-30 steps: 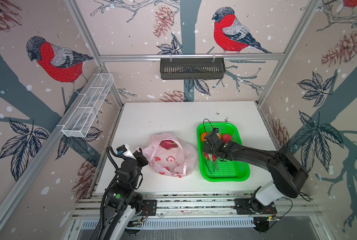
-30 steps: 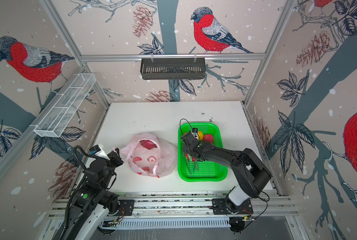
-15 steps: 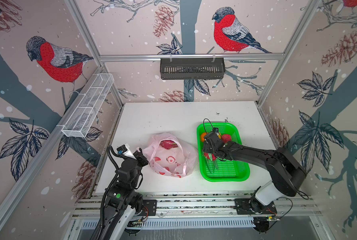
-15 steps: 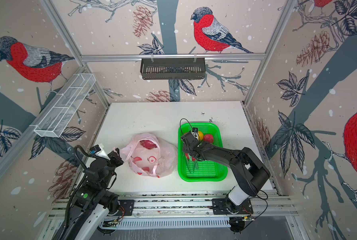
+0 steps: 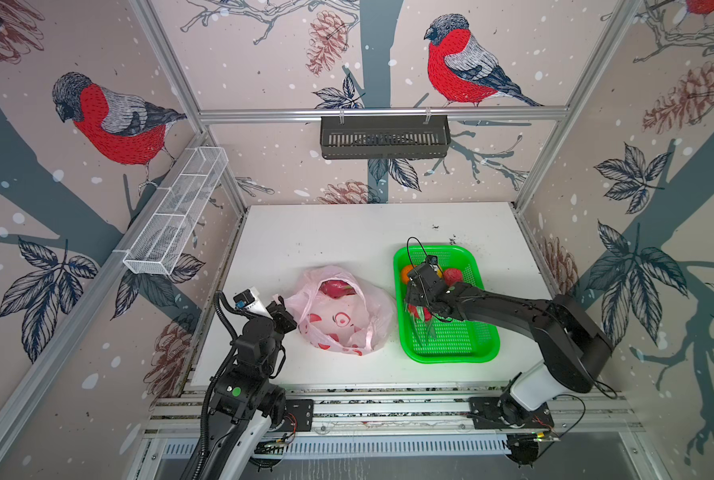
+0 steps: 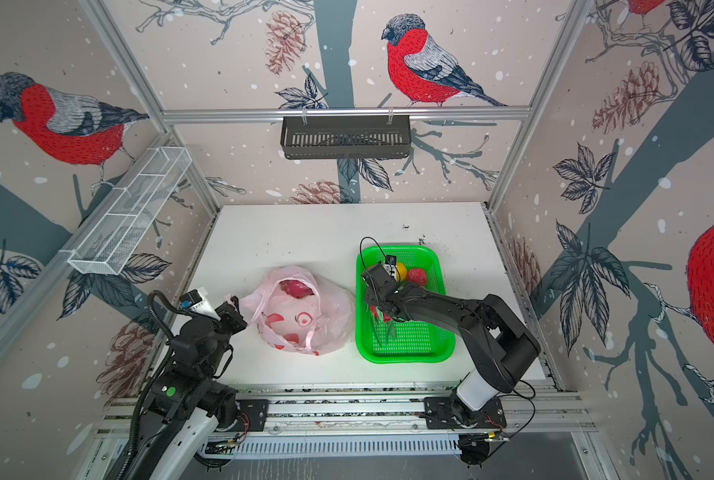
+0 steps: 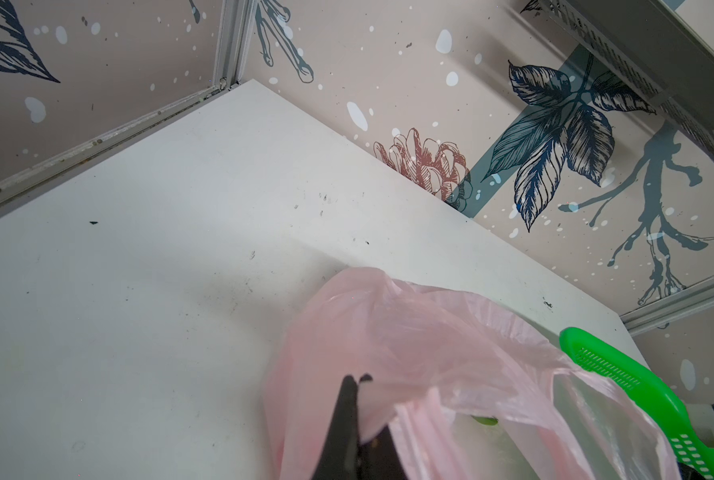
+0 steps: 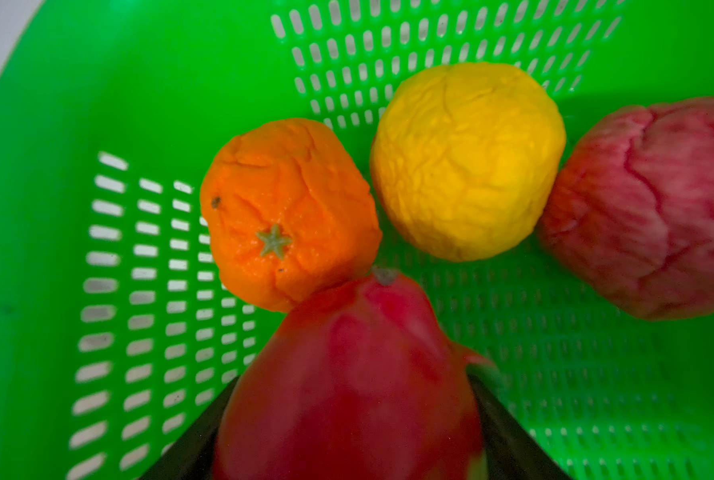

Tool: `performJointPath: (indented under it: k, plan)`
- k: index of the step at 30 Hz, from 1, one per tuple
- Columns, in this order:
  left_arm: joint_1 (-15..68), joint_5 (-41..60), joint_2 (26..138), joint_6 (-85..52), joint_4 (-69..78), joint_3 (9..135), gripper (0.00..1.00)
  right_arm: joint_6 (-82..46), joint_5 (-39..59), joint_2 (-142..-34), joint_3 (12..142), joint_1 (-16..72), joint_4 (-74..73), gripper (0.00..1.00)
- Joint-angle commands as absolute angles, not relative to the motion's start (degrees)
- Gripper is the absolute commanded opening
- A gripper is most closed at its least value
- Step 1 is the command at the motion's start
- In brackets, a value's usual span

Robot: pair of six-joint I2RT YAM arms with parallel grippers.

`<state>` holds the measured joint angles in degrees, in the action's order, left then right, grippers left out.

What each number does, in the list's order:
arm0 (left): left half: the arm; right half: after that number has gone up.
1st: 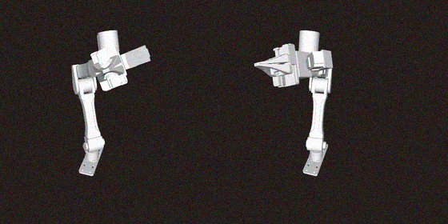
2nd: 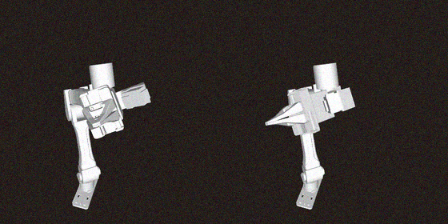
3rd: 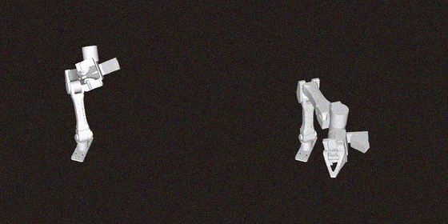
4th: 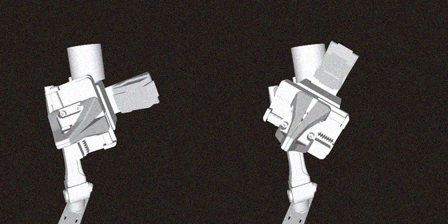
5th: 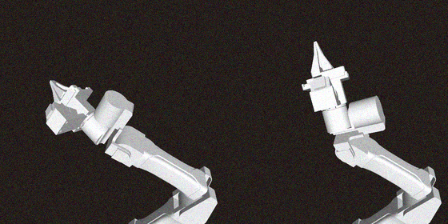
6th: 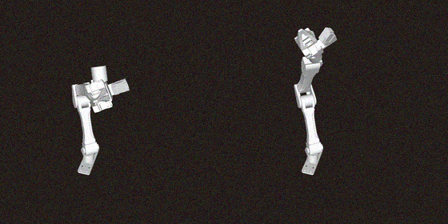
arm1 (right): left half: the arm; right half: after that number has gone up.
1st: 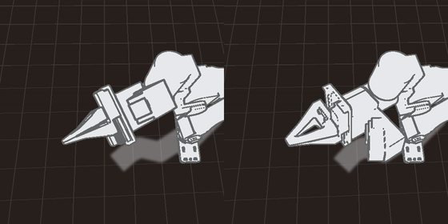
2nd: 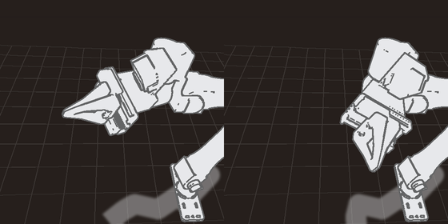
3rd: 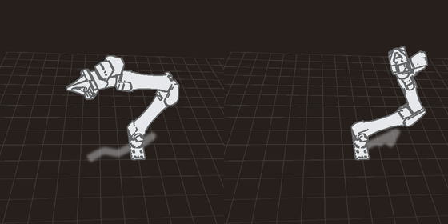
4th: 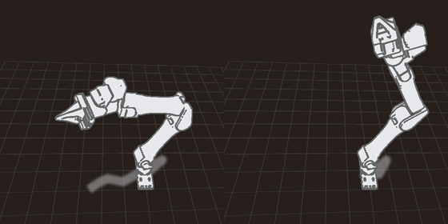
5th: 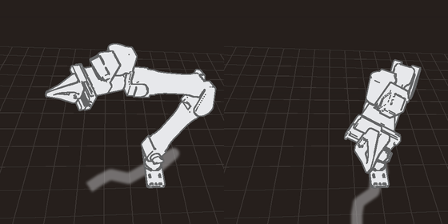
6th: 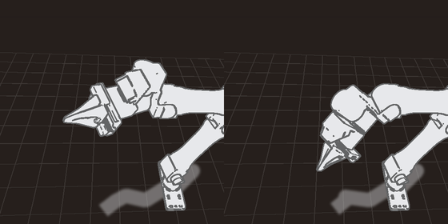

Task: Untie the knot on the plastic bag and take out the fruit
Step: 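Lower the dragon fruit into the basket beside the orange fruit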

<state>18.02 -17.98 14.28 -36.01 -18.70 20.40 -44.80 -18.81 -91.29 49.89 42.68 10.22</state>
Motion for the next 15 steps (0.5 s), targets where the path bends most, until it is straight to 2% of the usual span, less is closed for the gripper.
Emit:
performJointPath:
  k: [1,15]
  plan:
    - [18.10,-17.98,14.13,-35.86,-18.11,20.34,0.00,-45.61,-19.25,-91.66,49.91,42.65,10.05,0.78]
    - [18.07,-17.97,14.15,-35.82,-18.15,20.30,0.00,-45.68,-19.42,-91.54,49.89,42.79,10.20,0.91]
